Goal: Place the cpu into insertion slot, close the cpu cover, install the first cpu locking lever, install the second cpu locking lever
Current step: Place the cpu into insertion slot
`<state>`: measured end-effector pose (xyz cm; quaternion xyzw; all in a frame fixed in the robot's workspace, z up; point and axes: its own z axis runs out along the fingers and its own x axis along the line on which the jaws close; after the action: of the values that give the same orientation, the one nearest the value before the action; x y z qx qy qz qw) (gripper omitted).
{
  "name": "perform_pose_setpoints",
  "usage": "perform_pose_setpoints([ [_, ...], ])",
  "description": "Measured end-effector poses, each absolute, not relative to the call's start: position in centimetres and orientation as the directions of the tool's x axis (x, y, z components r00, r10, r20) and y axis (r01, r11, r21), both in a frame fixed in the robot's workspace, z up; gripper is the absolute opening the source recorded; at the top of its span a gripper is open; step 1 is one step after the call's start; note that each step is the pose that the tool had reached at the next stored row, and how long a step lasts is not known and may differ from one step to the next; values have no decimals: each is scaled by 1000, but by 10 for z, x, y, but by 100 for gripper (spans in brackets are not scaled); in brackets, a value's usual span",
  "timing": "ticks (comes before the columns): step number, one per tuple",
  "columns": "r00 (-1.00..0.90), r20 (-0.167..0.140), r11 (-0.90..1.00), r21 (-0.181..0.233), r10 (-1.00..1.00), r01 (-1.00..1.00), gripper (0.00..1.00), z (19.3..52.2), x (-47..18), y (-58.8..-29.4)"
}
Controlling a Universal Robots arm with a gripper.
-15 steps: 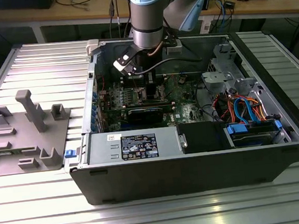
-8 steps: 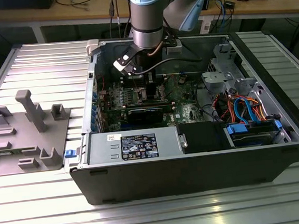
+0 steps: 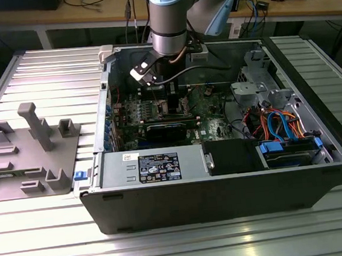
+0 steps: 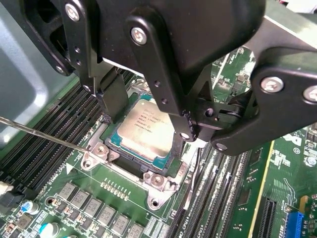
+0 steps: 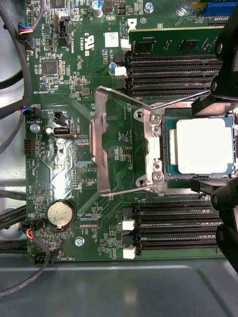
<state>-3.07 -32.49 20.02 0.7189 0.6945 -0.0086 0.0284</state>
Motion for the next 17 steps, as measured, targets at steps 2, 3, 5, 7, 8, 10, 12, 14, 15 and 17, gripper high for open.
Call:
perform_pose_setpoints([
  [2,35,-52,-34,29,998,999,62,200,-31,-325],
  [3,35,-52,-34,29,998,999,62,200,-31,-325],
  [5,35,-52,-34,29,998,999,62,203,-31,-325],
  [7,35,-52,-34,29,998,999,62,208,-31,-325],
  [8,35,-52,-34,29,998,999,62,210,-31,-325],
  [10,35,-52,-34,30,998,999,62,215,-31,-325],
  [12,35,-52,-34,30,998,999,62,219,-31,-325],
  [14,35,-52,-34,30,998,999,62,221,-31,-325],
  [15,35,-52,-34,30,998,999,62,222,-31,-325],
  [17,35,-52,-34,30,998,999,60,224,-31,-325],
])
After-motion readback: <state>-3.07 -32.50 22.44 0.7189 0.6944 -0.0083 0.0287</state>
